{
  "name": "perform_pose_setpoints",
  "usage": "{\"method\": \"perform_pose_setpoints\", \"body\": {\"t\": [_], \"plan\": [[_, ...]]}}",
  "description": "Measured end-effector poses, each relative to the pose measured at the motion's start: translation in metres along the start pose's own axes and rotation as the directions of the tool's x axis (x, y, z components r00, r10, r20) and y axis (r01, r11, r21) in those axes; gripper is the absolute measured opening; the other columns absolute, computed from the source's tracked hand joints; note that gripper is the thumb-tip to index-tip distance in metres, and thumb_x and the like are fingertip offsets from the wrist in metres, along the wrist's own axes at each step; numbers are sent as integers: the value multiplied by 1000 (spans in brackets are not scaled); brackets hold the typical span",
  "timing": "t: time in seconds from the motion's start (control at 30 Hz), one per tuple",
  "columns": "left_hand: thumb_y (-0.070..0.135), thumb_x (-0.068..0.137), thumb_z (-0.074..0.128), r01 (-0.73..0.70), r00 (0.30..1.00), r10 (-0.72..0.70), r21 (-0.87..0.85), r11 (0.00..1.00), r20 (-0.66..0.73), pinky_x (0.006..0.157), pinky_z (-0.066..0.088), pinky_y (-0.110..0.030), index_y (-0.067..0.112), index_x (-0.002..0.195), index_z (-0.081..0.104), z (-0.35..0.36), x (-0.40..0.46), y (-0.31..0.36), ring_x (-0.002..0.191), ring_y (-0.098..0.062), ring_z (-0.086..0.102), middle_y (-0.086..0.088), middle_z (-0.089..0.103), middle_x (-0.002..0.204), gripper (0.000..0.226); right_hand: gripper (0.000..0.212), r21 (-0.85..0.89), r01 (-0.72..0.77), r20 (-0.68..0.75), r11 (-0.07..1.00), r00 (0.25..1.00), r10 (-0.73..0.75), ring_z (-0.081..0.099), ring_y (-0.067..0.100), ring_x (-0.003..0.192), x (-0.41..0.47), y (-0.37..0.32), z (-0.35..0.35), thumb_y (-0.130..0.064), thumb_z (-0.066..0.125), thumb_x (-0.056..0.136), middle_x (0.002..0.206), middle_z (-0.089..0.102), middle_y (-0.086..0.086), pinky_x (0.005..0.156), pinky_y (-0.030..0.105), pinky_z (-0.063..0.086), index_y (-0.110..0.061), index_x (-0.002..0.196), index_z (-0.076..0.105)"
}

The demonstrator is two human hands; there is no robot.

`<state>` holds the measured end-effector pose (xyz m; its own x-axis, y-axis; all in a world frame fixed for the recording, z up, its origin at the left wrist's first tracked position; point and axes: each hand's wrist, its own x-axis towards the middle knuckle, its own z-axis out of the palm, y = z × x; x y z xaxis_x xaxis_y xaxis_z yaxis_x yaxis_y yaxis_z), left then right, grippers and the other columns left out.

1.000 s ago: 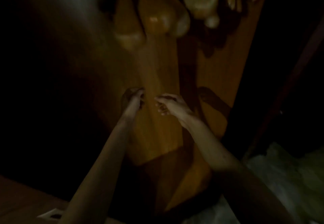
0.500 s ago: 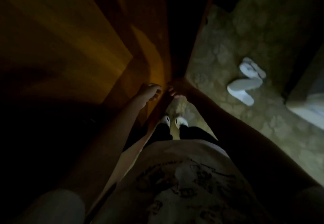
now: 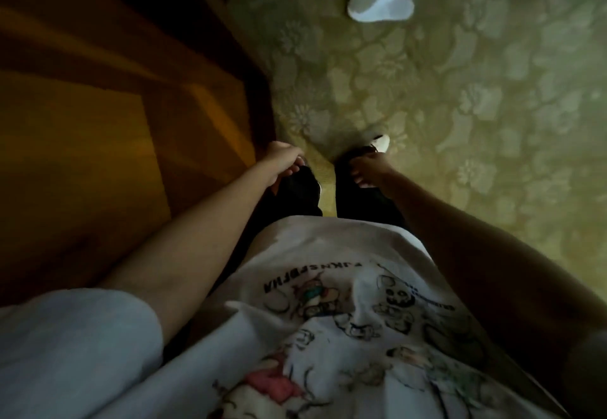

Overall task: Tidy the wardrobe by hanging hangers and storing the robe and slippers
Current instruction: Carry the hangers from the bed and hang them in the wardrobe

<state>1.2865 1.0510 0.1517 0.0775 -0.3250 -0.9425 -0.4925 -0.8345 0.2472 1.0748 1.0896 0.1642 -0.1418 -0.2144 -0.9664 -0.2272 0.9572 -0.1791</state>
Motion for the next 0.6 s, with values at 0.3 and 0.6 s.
{"method": "perform_pose_setpoints", "body": {"t": [0.3, 0.6], "plan": [[11, 93, 60, -221, 965, 116, 490, 843, 236, 45, 39, -20, 7, 93, 68, 147, -11, 118, 52, -12, 52, -7, 66, 77, 9, 18, 638, -36, -169, 769, 968, 185, 54, 16, 51, -4, 141, -116, -13, 54, 96, 77, 63, 7, 49, 24, 49, -4, 106, 67], [10, 98, 55, -467, 884, 149, 812, 349, 444, 45, 40, -22, 7, 95, 67, 344, -43, 226, 53, -15, 53, -6, 64, 72, 13, 28, 948, 44, -170, 316, 906, 386, 63, 18, 65, -21, 277, -203, -17, 56, 98, 90, 67, 10, 54, 24, 57, 1, 116, 66]]}}
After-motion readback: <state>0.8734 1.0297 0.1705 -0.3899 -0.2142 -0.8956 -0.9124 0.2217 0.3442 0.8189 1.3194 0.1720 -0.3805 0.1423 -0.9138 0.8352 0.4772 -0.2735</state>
